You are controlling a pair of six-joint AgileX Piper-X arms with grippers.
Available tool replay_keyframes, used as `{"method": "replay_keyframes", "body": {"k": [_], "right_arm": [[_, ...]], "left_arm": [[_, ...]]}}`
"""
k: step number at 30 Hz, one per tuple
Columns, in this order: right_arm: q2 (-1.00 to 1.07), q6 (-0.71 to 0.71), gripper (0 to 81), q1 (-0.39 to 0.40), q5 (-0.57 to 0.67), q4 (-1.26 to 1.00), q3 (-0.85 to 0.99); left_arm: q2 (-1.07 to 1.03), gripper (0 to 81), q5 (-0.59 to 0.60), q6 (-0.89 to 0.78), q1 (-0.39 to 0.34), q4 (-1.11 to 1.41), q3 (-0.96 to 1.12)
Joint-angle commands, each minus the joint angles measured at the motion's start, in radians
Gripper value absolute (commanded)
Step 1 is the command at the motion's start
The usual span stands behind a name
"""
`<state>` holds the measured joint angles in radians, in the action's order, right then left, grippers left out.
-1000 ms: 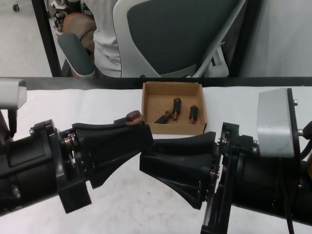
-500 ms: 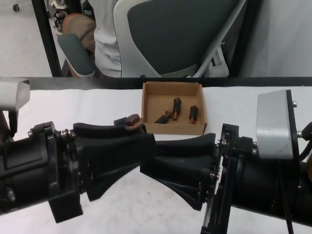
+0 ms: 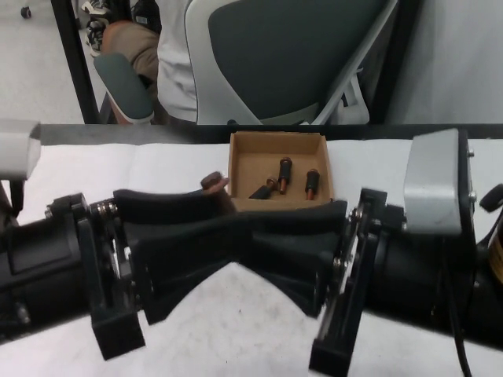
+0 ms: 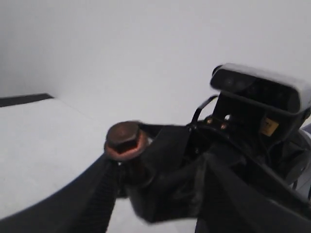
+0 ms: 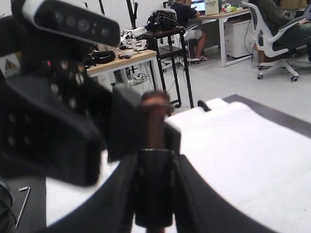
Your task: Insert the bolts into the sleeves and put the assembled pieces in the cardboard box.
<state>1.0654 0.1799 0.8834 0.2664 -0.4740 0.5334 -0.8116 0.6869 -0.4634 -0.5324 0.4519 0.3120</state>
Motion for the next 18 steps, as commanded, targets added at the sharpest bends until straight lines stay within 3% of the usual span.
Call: {"method": "replay_keyframes", "body": {"k": [1, 6, 10, 18], "right_arm": [[-0.012, -0.007, 0.2, -0.004, 0.000, -0.040, 0.021], [-0.012, -0.007, 0.2, -0.004, 0.000, -0.042, 0.056], [-0.012, -0.030, 0.2, -0.009, 0.000, -0.042, 0.072], [-0.012, 0.031, 0.2, -0.108, -0.149, 0.182, 0.071]], "left_arm": [[0.004, 48.9, 0.009, 0.025, 0.013, -0.023, -0.002], [0.004, 48.9, 0.014, 0.025, 0.083, -0.029, -0.002], [0.004, 48.9, 0.010, 0.038, 0.094, -0.052, -0.002], [0.004, 48.9, -0.066, 0.114, 0.094, -0.411, 0.018]]}}
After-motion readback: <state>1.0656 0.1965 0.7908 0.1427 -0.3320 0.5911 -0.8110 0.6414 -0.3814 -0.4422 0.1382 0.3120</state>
